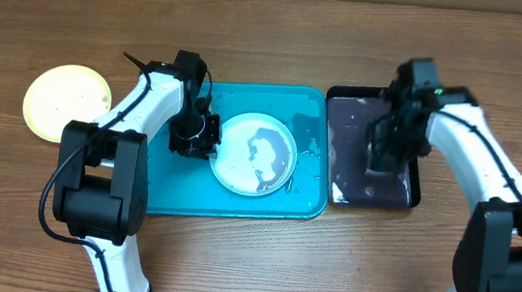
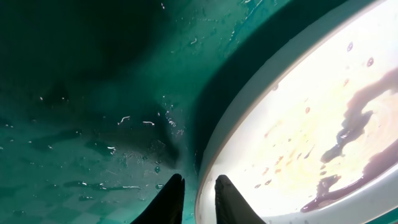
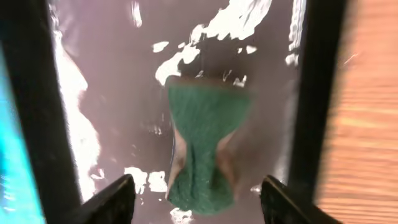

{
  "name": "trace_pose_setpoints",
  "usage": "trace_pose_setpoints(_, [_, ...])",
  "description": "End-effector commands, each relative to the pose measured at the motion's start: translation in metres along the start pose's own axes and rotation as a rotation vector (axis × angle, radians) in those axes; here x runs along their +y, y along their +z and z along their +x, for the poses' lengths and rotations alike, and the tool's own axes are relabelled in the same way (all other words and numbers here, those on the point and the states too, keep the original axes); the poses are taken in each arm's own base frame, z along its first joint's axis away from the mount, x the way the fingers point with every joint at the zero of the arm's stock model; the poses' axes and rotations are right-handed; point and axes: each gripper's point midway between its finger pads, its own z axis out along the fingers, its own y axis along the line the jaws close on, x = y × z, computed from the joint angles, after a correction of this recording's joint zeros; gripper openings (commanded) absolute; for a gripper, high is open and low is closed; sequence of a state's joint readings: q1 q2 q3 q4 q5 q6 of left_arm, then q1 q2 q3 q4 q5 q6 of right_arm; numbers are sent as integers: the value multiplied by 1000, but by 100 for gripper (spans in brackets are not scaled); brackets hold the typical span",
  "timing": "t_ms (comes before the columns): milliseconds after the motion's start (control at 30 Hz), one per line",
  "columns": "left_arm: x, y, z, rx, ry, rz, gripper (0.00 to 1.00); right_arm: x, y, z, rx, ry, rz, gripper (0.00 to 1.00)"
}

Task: Clean dirty plates on tray and stack at the side
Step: 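Return the sponge to the black tray, release it, raise right gripper, then lift the light-blue plate by its rim with the left gripper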

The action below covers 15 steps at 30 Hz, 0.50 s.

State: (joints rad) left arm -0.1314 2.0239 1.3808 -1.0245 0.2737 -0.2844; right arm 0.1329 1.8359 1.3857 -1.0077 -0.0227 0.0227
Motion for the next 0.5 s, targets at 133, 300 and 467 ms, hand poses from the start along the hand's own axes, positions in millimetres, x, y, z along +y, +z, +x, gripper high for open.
trace_pose_setpoints(133, [-8, 10, 7, 8, 42, 0, 19, -66, -52, -51, -163, 217, 22, 72])
trace_pose_setpoints(300, [-11, 17, 8, 2, 59, -11, 12, -116, -54, -36, -137, 347, 50, 100])
trace_pose_setpoints(467, [-11, 18, 10, 7, 64, -20, 4, -152, -58, -32, -160, 432, 70, 100])
